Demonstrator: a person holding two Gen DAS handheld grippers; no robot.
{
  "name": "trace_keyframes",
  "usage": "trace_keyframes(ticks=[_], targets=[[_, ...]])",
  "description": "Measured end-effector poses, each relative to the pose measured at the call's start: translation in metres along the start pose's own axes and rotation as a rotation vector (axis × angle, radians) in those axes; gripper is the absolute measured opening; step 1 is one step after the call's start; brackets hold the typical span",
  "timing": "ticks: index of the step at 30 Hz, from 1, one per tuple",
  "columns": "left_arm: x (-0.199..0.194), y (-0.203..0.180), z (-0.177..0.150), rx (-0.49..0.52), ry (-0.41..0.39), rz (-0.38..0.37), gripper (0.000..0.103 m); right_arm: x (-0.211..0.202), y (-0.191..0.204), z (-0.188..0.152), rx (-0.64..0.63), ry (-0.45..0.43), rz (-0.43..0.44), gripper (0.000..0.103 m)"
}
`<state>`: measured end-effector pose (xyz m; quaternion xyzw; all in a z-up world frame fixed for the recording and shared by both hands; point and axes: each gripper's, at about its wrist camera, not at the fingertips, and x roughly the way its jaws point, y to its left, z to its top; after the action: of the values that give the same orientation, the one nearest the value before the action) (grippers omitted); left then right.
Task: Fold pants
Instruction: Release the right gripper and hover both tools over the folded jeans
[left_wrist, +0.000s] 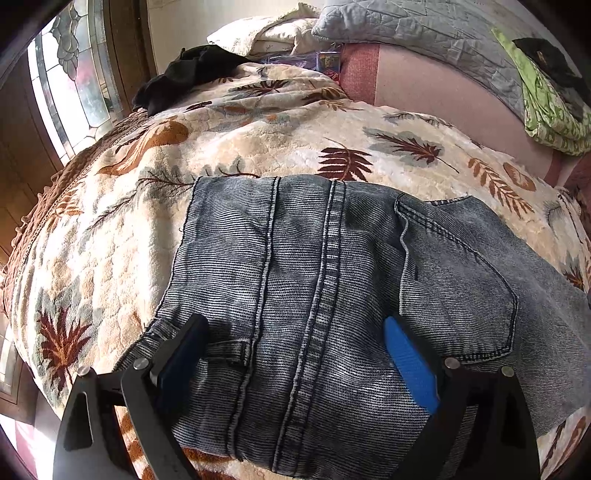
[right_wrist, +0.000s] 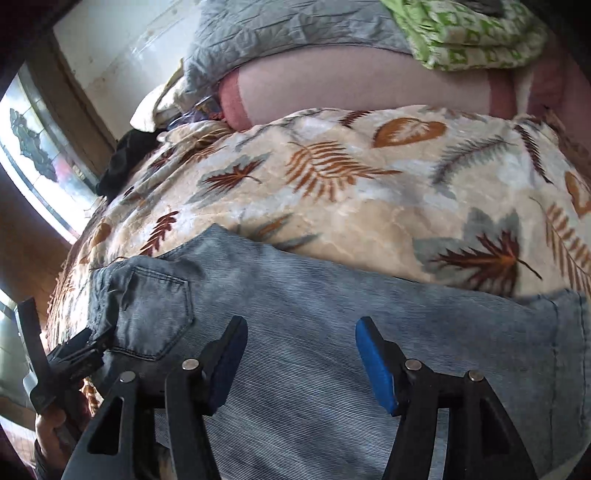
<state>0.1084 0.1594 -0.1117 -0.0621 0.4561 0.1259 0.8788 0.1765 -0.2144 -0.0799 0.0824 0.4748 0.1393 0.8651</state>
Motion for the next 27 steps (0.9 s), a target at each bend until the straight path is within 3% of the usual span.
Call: trace_keyframes(ticks=[3,5,8,10,12,13,15,17,20,23,27], targets=[[-0.004,0.000,-0.001,-0.007,-0.007,0.005,0.095,-0.005,-0.069,-0.007,0.173,-0.004,-0.054,0.067],[-0.008,0.000,-0.002,-0.016,-0.020,0.010,0.095,0.005,-0.114,-0.009,0.293,0.046,-0.062,0.068],[-0.018,0.000,-0.003,-0.021,-0.060,0.001,0.095,0.009,-0.153,-0.008,0.414,0.027,0.061,0.068],[-0.025,-0.002,-0.004,-0.019,-0.094,-0.014,0.095,-0.002,-0.158,-0.006,0.487,0.013,0.111,0.068],[-0.033,-0.004,-0.005,-0.014,-0.125,-0.030,0.095,-0.020,-0.151,-0.004,0.454,-0.044,0.152,0.068],[-0.036,-0.006,-0.006,-0.008,-0.135,-0.045,0.095,-0.027,-0.149,-0.004,0.428,-0.066,0.140,0.069],[-0.040,-0.013,-0.009,0.012,-0.139,-0.089,0.095,-0.026,-0.154,-0.004,0.426,-0.070,0.069,0.085],[-0.042,-0.023,-0.013,0.053,-0.133,-0.111,0.095,-0.007,-0.175,-0.006,0.457,-0.011,0.045,0.086],[-0.048,-0.035,-0.025,0.109,-0.129,-0.133,0.095,-0.010,-0.184,-0.007,0.494,-0.038,0.126,0.087],[-0.049,-0.043,-0.034,0.139,-0.116,-0.151,0.095,-0.038,-0.178,-0.012,0.475,-0.094,0.183,0.087],[-0.048,-0.049,-0.040,0.165,-0.106,-0.147,0.095,-0.076,-0.162,-0.045,0.460,-0.111,0.222,0.087]])
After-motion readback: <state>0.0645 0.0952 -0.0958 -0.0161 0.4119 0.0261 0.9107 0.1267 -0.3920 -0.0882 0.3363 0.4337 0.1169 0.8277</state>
